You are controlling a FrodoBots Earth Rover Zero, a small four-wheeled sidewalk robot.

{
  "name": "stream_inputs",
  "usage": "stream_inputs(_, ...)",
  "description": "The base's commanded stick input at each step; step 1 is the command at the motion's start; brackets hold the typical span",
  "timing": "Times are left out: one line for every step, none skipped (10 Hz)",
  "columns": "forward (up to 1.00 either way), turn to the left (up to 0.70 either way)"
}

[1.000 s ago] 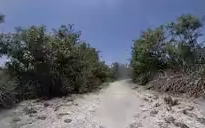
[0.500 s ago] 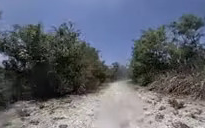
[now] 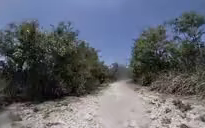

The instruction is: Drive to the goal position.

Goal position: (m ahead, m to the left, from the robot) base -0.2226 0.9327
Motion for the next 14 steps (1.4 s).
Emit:
stream_inputs(0.30, 0.00)
stream_inputs(0.30, 0.00)
stream_inputs(0.30, 0.00)
stream_inputs(0.30, 0.00)
stream_inputs(0.30, 0.00)
stream_inputs(0.30, 0.00)
stream_inputs(0.30, 0.00)
stream_inputs(0.30, 0.00)
stream_inputs(0.30, 0.00)
stream_inputs(0.30, 0.00)
stream_inputs(0.30, 0.00)
stream_inputs(0.30, 0.00)
stream_inputs(0.30, 0.00)
stream_inputs(0.30, 0.00)
